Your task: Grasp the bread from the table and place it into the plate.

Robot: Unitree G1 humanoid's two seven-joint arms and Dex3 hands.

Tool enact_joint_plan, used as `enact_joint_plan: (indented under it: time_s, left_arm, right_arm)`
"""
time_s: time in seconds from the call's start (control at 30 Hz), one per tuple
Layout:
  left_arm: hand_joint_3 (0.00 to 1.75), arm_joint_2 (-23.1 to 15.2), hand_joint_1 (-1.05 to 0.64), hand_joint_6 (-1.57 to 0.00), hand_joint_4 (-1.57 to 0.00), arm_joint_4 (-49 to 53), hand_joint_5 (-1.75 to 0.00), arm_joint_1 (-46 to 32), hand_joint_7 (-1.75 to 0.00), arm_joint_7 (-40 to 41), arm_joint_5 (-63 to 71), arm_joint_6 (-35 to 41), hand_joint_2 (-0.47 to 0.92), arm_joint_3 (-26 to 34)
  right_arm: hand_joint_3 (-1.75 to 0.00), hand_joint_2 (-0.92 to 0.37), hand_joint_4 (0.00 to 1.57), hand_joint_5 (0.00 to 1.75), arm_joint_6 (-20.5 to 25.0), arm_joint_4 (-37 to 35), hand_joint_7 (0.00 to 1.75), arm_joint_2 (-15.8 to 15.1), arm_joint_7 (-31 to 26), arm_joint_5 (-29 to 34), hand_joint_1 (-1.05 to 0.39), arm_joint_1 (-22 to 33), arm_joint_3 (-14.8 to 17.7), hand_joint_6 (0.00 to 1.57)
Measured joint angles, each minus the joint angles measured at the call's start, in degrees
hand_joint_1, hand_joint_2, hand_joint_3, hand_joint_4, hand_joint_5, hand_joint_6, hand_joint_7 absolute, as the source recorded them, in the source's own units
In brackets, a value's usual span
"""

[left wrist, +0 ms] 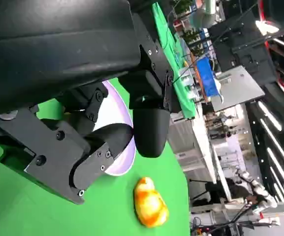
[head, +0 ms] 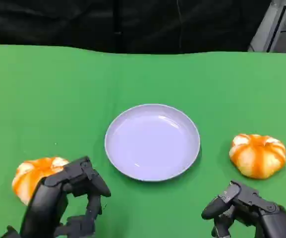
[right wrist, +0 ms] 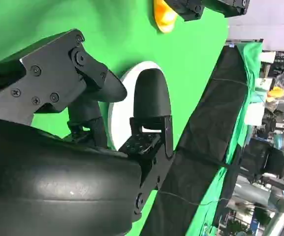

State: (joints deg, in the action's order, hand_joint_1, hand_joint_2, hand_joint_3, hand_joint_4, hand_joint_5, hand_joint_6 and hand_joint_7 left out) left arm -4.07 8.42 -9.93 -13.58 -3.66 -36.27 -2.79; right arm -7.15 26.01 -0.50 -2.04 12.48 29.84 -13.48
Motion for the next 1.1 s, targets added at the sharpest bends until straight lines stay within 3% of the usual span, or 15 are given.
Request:
enact_joint_plan:
  time_s: [0.5,0.7,0.83,0.9,1.0,1.1]
  left_arm:
    - [1.36,0.0,-0.12,-0.76,-0.84,0.2,-1.75,0.1,-1.55,0.0,0.1,-0.2,0.44,0.0]
    - [1.35,0.0,-0.1,-0.77,-0.83,0.2,-1.69,0.1,-1.46,0.0,-0.1,-0.2,0.45,0.0]
    - [0.88,0.2,-0.1,-0.8,-0.74,0.1,-1.32,0.2,-0.93,-0.4,-1.9,0.4,0.68,0.0]
    - [0.69,0.6,-0.13,-0.79,-0.69,0.1,-1.03,0.2,-0.6,-0.9,-3.5,1.2,0.73,0.0]
    - [0.54,0.7,-0.18,-0.75,-0.59,0.1,-0.75,0.2,-0.26,0.9,0.1,1.0,0.76,0.5]
    - [0.24,0.5,-0.32,-0.52,-0.27,-0.1,-0.57,0.2,-0.04,4.4,6.4,0.8,0.89,1.2]
  right_arm:
    - [-1.13,-0.54,0.62,1.61,0.0,-0.1,1.31,0.0,0.0,-0.1,-0.02,-0.1,0.1,0.7]
    - [-1.13,-0.54,0.62,1.62,0.0,-0.2,1.31,0.0,0.0,-0.2,-0.03,-0.1,0.2,0.7]
    - [-1.13,-0.54,0.61,1.62,0.0,-0.2,1.31,0.0,0.0,-0.3,-0.02,-0.1,0.2,0.69]
    - [-1.14,-0.54,0.61,1.62,0.0,-0.2,1.31,0.0,0.0,-0.3,-0.02,-0.1,0.2,0.69]
    - [-1.14,-0.53,0.61,1.63,0.0,-0.2,1.32,0.0,0.0,-0.2,-0.02,-0.1,0.2,0.7]
    - [-1.14,-0.53,0.61,1.62,0.0,-0.2,1.31,0.0,0.0,-0.1,-0.03,0.1,0.1,0.69]
